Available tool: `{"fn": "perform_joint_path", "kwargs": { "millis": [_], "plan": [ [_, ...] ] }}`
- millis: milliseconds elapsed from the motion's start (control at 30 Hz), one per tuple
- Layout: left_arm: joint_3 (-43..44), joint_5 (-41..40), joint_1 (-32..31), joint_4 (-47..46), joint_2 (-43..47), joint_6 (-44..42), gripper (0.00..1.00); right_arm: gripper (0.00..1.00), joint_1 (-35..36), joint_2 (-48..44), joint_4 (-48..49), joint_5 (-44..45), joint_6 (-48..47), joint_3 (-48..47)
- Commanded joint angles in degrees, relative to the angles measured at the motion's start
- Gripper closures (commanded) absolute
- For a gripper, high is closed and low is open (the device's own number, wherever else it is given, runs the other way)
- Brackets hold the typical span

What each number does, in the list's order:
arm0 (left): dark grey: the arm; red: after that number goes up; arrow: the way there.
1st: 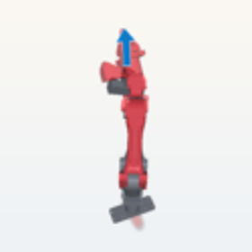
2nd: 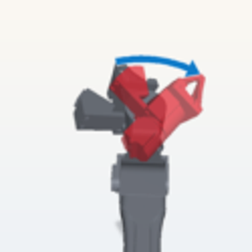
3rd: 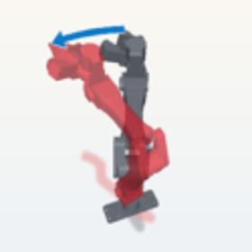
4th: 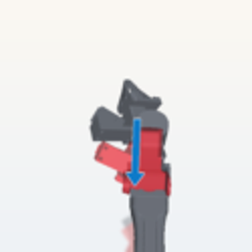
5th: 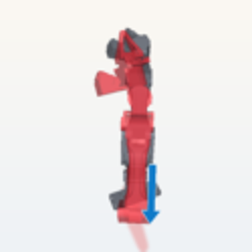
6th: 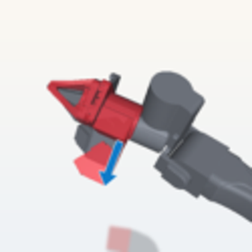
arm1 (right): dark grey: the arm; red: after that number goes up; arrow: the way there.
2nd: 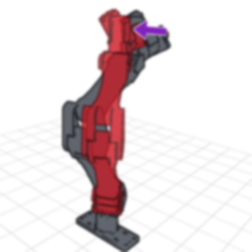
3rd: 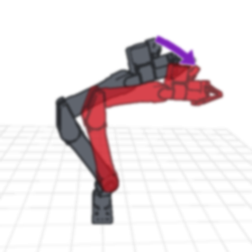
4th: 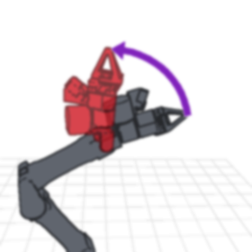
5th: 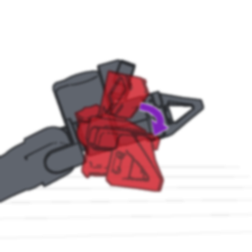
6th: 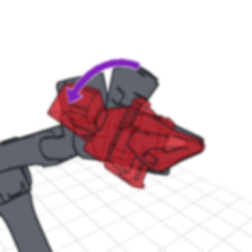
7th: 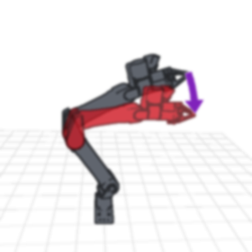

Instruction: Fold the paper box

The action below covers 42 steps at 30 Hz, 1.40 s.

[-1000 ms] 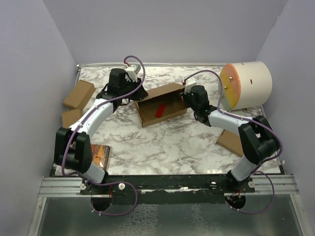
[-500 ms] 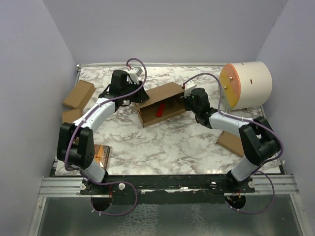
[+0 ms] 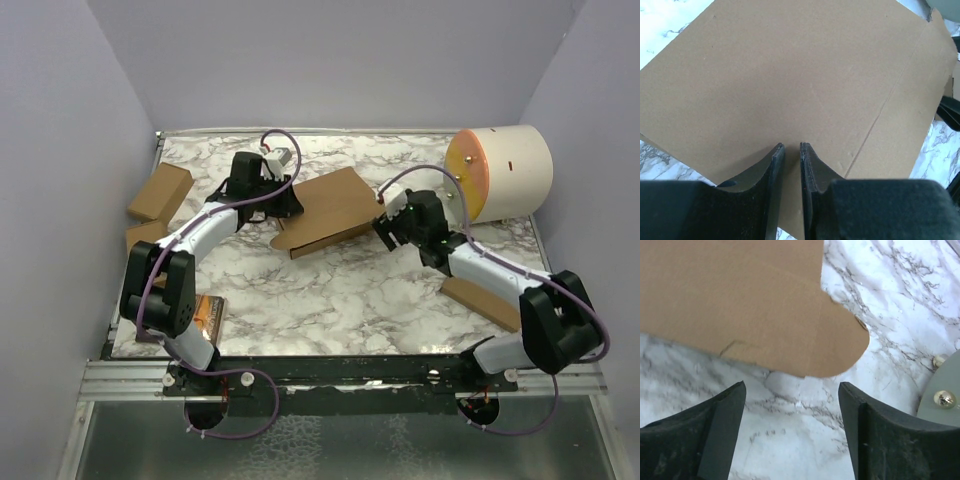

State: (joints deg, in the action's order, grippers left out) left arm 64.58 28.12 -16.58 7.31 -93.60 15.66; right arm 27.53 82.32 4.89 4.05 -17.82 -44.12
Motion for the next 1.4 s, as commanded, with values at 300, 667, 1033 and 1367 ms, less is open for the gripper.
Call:
{"fn": "perform_joint_path", "kwargs": {
  "millis": [300,667,1033,1367],
  "plan": [
    [-1.28,3.22,0.14,-1.59,-3.12,-0.11,0.78,0.23,-3.18,-10.56,-30.76,-40.68,-18.15,-7.91],
    [-2.51,3.21,0.14,-1.50,-5.14,-0.42,0.78,0.48,-3.25,9.31,-25.62,-46.97,-2.42,-26.68],
    [-2.51,2.37,0.10,0.67,-7.76,-0.68,0.78,0.68,-4.64,27.31,-25.67,-38.71,1.87,-33.66],
    [-1.92,3.06,0.08,-0.35,-4.56,0.67,0.77,0.66,-6.50,25.32,-25.61,-47.52,0.05,-32.83]
  ]
}}
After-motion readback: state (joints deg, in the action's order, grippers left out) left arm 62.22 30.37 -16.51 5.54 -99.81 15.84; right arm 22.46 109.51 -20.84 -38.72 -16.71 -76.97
